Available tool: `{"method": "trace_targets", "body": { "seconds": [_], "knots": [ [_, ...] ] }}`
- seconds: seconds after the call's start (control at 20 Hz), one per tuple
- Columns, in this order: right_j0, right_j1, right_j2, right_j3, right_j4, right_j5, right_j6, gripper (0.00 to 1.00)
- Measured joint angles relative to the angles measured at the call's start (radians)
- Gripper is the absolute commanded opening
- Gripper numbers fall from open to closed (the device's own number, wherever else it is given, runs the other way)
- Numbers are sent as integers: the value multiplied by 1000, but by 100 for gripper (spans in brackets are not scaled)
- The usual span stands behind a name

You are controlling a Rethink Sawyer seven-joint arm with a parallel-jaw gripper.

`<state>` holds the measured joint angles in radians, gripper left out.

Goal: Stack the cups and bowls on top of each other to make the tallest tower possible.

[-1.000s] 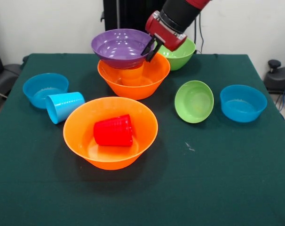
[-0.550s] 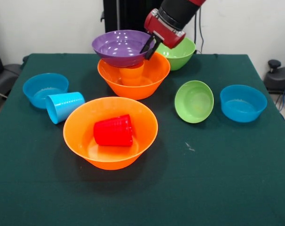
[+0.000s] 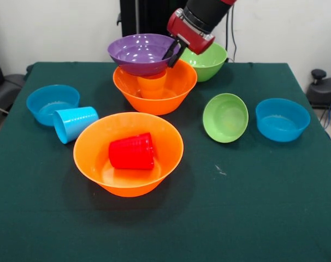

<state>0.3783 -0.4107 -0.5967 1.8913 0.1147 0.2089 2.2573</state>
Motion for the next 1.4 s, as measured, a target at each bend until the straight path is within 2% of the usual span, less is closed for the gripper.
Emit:
{"method": "trace_targets", "body": {
  "seconds": [0.7,0.75,1.4],
  "knots": [
    [0,1,0,0,21,0,0,0],
    [0,1,0,1,24,0,0,100],
    [22,1,0,2,40,0,0,100]
  ]
}}
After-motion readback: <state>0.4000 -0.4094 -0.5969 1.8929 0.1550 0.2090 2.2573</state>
